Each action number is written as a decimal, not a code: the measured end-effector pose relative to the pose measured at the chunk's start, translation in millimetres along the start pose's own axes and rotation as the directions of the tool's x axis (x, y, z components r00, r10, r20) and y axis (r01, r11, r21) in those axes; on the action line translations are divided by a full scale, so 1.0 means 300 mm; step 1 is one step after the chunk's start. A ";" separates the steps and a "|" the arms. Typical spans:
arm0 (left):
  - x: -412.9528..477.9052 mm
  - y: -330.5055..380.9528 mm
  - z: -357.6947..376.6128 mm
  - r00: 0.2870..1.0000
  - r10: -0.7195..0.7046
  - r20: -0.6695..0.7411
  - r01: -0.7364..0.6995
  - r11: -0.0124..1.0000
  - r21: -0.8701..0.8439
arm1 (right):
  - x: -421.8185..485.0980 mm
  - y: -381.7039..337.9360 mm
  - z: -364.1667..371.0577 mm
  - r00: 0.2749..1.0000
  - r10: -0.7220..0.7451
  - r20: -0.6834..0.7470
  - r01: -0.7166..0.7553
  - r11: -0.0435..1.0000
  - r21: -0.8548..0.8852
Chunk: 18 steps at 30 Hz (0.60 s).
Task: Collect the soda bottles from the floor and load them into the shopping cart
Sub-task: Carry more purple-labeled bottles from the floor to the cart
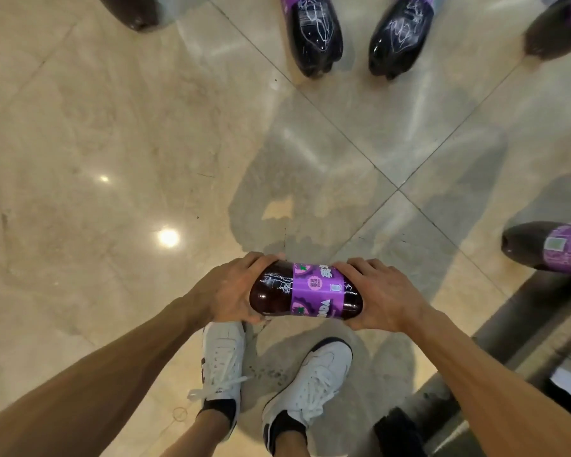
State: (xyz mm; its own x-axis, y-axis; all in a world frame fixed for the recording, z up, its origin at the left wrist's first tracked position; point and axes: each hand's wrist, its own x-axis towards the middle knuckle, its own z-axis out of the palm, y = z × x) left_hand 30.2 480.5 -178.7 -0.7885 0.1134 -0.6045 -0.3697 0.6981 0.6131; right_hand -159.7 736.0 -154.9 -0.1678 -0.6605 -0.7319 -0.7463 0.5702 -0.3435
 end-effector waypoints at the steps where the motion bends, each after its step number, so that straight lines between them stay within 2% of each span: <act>1: -0.034 0.049 -0.081 1.000 0.015 0.016 -0.015 0.999 0.030 | -0.057 -0.028 -0.059 1.000 0.013 -0.014 -0.013 1.000 0.016; 6: -0.228 0.391 -0.543 0.995 0.079 0.061 -0.090 0.977 0.194 | -0.437 -0.185 -0.441 0.987 0.106 -0.118 -0.088 0.985 0.146; 12: -0.556 0.956 -1.145 0.979 0.179 0.092 -0.201 0.907 0.370 | -1.023 -0.416 -0.951 0.942 0.214 -0.259 -0.141 0.951 0.275; 18: -0.874 1.462 -1.521 0.958 0.272 0.097 -0.283 0.820 0.497 | -1.574 -0.618 -1.295 0.865 0.311 -0.394 -0.180 0.925 0.336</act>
State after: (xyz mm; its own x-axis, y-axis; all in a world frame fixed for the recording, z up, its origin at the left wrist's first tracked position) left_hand -149.6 434.3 480.7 -0.8079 0.3665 -0.4615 0.1640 0.8920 0.4212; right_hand -192.3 752.3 482.9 -0.6312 -0.5864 -0.5077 -0.4436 0.8099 -0.3838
